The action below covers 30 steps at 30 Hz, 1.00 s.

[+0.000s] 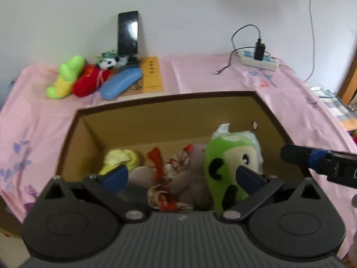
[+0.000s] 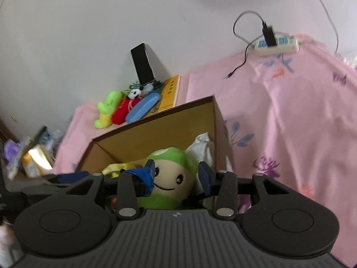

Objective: Organize soft objects

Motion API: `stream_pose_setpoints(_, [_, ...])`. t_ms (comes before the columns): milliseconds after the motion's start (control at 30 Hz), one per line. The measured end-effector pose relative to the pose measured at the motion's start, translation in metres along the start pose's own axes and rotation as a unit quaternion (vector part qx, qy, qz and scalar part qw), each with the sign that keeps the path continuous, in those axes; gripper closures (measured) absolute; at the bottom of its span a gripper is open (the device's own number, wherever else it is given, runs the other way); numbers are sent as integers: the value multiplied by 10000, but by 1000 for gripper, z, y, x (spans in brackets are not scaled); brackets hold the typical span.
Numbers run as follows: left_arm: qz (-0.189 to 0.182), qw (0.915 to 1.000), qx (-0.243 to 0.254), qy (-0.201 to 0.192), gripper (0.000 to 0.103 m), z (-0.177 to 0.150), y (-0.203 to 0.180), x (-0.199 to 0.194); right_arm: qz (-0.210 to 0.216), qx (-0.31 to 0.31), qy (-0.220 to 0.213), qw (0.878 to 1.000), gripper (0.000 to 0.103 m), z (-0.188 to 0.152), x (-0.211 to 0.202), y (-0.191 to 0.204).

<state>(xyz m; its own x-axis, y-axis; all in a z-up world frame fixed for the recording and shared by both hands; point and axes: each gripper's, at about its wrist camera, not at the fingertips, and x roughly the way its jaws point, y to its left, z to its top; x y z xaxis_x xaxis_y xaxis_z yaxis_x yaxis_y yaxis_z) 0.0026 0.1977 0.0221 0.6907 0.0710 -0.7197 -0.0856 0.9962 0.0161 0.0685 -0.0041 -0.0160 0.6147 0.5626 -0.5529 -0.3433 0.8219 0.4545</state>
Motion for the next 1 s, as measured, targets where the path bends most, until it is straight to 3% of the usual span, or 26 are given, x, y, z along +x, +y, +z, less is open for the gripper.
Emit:
stream_pose_setpoints(167, [329, 9993, -30, -159, 1, 1, 1, -16, -594, -442, -138, 9972, 76, -3, -4, 17])
stream_pose_setpoints(367, [914, 9933, -327, -625, 1, -2, 5, -38, -799, -643, -139, 9946, 76, -6, -8, 25])
stream_pose_setpoints(467, [1117, 9918, -370, -498, 1, 0, 6, -42, -829, -738, -147, 9937, 76, -8, -12, 30])
stream_pose_setpoints(700, [971, 9946, -287, -207, 1, -5, 1, -45, -920, -604, -255, 9936, 76, -15, -23, 35])
stream_pose_setpoints(1000, [973, 9951, -154, -56, 1, -12, -21, -52, -825, -475, -14, 9955, 76, -19, -29, 25])
